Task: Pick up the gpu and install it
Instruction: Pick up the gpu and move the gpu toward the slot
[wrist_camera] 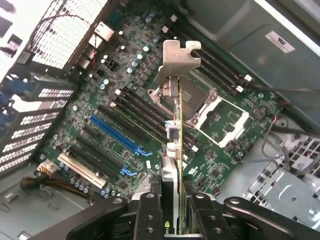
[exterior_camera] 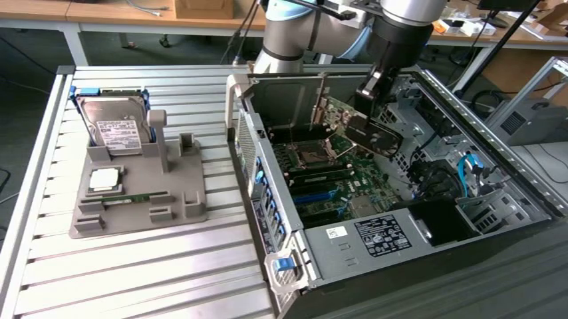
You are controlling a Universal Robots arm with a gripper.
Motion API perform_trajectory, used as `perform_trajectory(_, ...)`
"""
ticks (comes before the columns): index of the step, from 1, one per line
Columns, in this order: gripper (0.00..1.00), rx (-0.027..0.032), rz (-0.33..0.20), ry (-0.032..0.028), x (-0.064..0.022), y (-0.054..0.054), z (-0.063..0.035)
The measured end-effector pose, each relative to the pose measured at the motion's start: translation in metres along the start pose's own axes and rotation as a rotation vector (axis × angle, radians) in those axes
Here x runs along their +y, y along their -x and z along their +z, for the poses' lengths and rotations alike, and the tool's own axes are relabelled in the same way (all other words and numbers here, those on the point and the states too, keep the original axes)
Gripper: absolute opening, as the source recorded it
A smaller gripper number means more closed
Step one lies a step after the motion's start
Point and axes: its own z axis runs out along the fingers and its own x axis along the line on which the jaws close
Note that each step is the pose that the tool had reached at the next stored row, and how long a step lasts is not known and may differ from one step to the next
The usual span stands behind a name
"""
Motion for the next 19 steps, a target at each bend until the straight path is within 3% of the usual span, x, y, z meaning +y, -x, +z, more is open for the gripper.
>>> perform_trajectory(4,0.27,0.0048,-0.061,0.0080,-0.0003,0.001,0.0025)
perform_trajectory(6,0.27,-0.0035,-0.082,0.0169,-0.0010,0.001,0.0029)
perform_trajectory(7,0.27,-0.0186,-0.087,0.0358,-0.0016,0.002,0.0030)
perform_trajectory(9,0.27,-0.0365,-0.089,0.0643,-0.0019,0.003,0.0030)
perform_trajectory(10,0.27,-0.0484,-0.090,0.0831,-0.0020,0.003,0.0030)
perform_trajectory(11,0.27,-0.0593,-0.091,0.0982,-0.0022,0.003,0.0030)
perform_trajectory(12,0.27,-0.0688,-0.097,0.1094,-0.0023,0.003,0.0032)
perform_trajectory(16,0.27,-0.0698,-0.211,0.1142,-0.0025,0.004,0.0066)
perform_trajectory(19,0.27,-0.0705,-0.426,0.1225,-0.0021,0.003,0.0124)
